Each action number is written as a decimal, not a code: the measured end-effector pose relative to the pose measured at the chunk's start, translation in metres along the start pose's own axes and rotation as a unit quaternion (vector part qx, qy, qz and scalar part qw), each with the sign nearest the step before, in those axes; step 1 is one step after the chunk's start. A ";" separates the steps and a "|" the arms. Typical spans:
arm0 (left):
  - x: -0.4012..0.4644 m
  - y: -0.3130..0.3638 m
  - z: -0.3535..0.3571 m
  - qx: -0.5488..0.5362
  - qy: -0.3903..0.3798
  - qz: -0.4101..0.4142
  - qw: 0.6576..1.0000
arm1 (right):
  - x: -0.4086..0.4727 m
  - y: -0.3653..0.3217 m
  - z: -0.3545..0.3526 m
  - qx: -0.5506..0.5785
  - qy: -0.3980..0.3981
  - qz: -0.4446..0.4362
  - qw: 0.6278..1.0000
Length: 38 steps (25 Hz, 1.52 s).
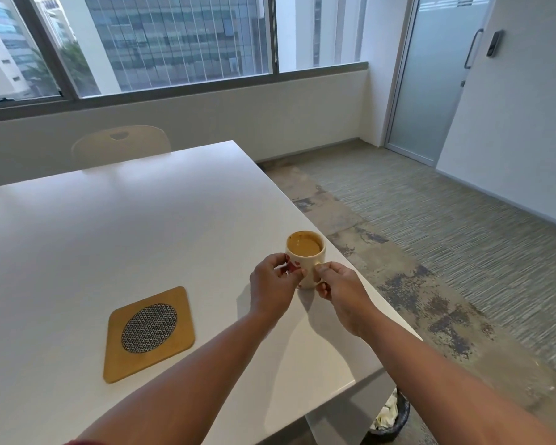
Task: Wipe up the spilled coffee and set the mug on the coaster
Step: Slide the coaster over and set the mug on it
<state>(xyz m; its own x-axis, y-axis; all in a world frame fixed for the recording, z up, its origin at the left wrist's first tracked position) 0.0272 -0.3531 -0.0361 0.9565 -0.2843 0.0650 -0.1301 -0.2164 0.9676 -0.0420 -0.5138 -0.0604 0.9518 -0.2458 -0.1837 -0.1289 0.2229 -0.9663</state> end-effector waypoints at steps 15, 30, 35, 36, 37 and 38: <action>-0.028 0.007 -0.140 0.012 0.060 0.028 0.998 | -0.009 -0.017 0.136 -0.087 -0.122 -0.014 0.989; -0.098 -0.039 -0.296 0.013 0.080 0.001 0.997 | -0.050 0.045 0.299 -0.053 -0.280 0.020 0.958; -0.100 -0.055 -0.308 -0.022 0.052 -0.010 0.998 | -0.061 0.052 0.311 -0.064 -0.289 0.029 0.955; -0.100 -0.058 -0.308 -0.028 0.048 -0.012 0.998 | -0.062 0.054 0.311 -0.067 -0.289 0.030 0.955; -0.100 -0.060 -0.308 -0.033 0.047 -0.014 0.998 | -0.063 0.054 0.312 -0.068 -0.291 0.028 0.954; -0.100 -0.063 -0.308 -0.039 0.046 -0.015 0.998 | -0.064 0.054 0.314 -0.068 -0.293 0.024 0.953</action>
<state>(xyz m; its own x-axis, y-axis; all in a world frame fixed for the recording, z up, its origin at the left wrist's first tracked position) 0.0204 -0.0232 -0.0279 0.9799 -0.1919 0.0545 -0.0840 -0.1490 0.9853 -0.0224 -0.1902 -0.0446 0.9309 0.3397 -0.1341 -0.1730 0.0867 -0.9811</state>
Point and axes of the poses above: each hand's wrist, its own x-axis towards the middle knuckle, its own z-axis out of the palm, y = z × x, the point moved 9 cm from there along x, towards the middle knuckle, and after that the axes turned 7 degrees about -y, right-handed, at the moved point
